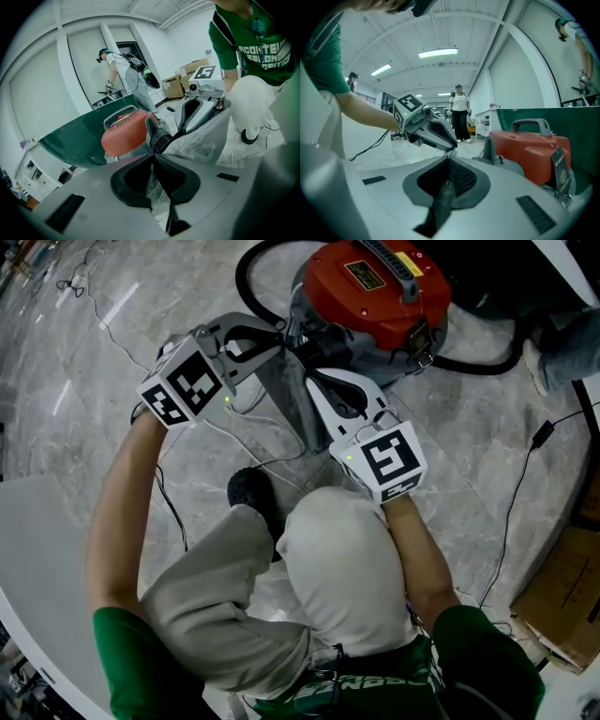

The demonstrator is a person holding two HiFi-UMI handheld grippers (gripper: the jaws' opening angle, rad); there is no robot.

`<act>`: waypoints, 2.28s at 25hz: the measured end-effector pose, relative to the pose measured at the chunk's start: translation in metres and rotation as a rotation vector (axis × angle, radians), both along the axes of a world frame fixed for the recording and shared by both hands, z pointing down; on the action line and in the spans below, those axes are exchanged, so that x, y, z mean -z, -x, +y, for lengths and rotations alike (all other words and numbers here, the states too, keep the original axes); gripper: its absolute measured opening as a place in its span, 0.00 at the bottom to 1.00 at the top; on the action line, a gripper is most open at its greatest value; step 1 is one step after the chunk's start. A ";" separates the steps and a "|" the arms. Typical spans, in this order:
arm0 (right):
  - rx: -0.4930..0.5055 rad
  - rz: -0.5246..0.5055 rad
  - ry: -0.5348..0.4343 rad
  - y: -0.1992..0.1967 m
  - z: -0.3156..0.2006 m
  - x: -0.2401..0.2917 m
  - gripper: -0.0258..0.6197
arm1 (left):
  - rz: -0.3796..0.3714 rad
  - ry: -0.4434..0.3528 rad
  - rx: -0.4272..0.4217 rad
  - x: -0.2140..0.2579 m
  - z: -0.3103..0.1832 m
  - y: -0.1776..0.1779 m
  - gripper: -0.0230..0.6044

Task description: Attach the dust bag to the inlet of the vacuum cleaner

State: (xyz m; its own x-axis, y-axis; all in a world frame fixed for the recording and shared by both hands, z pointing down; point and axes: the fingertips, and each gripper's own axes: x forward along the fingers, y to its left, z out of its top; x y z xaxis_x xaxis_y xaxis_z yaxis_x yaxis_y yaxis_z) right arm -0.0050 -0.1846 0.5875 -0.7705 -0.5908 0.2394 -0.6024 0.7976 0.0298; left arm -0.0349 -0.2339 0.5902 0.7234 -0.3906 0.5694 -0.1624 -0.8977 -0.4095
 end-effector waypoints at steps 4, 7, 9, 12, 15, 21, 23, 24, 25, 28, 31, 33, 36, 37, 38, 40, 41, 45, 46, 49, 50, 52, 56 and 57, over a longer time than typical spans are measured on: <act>-0.013 0.002 -0.003 -0.003 -0.003 0.001 0.06 | 0.005 0.008 -0.008 0.000 -0.001 -0.001 0.08; -0.015 0.017 -0.016 -0.004 -0.003 0.001 0.06 | -0.001 0.004 -0.017 -0.001 -0.002 -0.002 0.08; -0.018 0.030 -0.029 -0.003 -0.003 0.002 0.06 | -0.001 0.002 -0.027 -0.001 -0.002 -0.003 0.08; -0.023 0.033 -0.034 -0.004 0.000 0.002 0.06 | 0.000 0.002 -0.042 0.000 -0.002 -0.006 0.08; -0.024 0.035 -0.043 -0.007 0.000 0.003 0.07 | -0.002 0.002 -0.055 -0.001 -0.002 -0.010 0.08; -0.028 0.054 -0.055 -0.011 -0.010 0.005 0.07 | 0.012 -0.009 -0.024 0.000 -0.003 -0.005 0.08; -0.030 0.045 -0.051 -0.013 -0.009 0.004 0.07 | 0.010 -0.016 -0.023 0.000 -0.004 -0.009 0.08; -0.031 0.040 -0.048 -0.014 -0.008 0.003 0.07 | 0.008 -0.017 -0.025 -0.001 -0.005 -0.011 0.08; -0.030 0.032 -0.047 -0.015 -0.008 0.003 0.07 | 0.007 -0.016 -0.028 -0.001 -0.006 -0.013 0.08; -0.030 0.002 -0.036 -0.018 -0.007 0.001 0.08 | 0.008 -0.007 -0.039 -0.001 -0.007 -0.019 0.08; -0.031 -0.013 -0.022 -0.021 -0.009 0.001 0.08 | 0.013 -0.002 -0.041 -0.002 -0.008 -0.021 0.08; -0.025 -0.013 -0.023 -0.020 -0.012 0.002 0.08 | 0.015 -0.005 -0.029 -0.001 -0.009 -0.018 0.08; -0.023 -0.017 -0.020 -0.022 -0.016 0.003 0.08 | 0.014 -0.017 -0.011 -0.001 -0.012 -0.018 0.08; -0.024 -0.018 -0.020 -0.023 -0.015 0.002 0.08 | 0.012 -0.022 -0.010 -0.002 -0.012 -0.020 0.08; -0.025 -0.019 -0.021 -0.024 -0.014 0.002 0.08 | 0.009 -0.026 -0.014 -0.003 -0.013 -0.022 0.08; -0.024 -0.017 -0.024 -0.025 -0.013 0.002 0.09 | 0.003 -0.031 -0.026 -0.004 -0.015 -0.027 0.07; -0.023 -0.017 -0.025 -0.025 -0.013 0.002 0.09 | -0.002 -0.033 -0.034 -0.005 -0.017 -0.029 0.07; -0.013 -0.039 -0.015 -0.026 -0.014 0.004 0.09 | -0.009 -0.030 -0.045 -0.008 -0.019 -0.031 0.07; -0.011 -0.044 -0.013 -0.027 -0.016 0.004 0.09 | -0.008 -0.035 -0.048 -0.006 -0.019 -0.032 0.07; -0.015 -0.051 -0.007 -0.028 -0.018 0.003 0.09 | 0.000 -0.050 -0.043 -0.003 -0.019 -0.033 0.07; -0.016 -0.054 -0.006 -0.029 -0.018 0.004 0.09 | 0.002 -0.053 -0.040 -0.003 -0.020 -0.032 0.07; -0.017 -0.062 -0.003 -0.029 -0.018 0.004 0.09 | 0.002 -0.057 -0.037 -0.003 -0.020 -0.032 0.07; -0.011 -0.115 0.026 -0.031 -0.017 0.003 0.09 | -0.011 -0.070 -0.039 -0.004 -0.020 -0.035 0.07; -0.010 -0.128 0.035 -0.032 -0.017 0.003 0.09 | -0.018 -0.075 -0.038 -0.006 -0.021 -0.035 0.07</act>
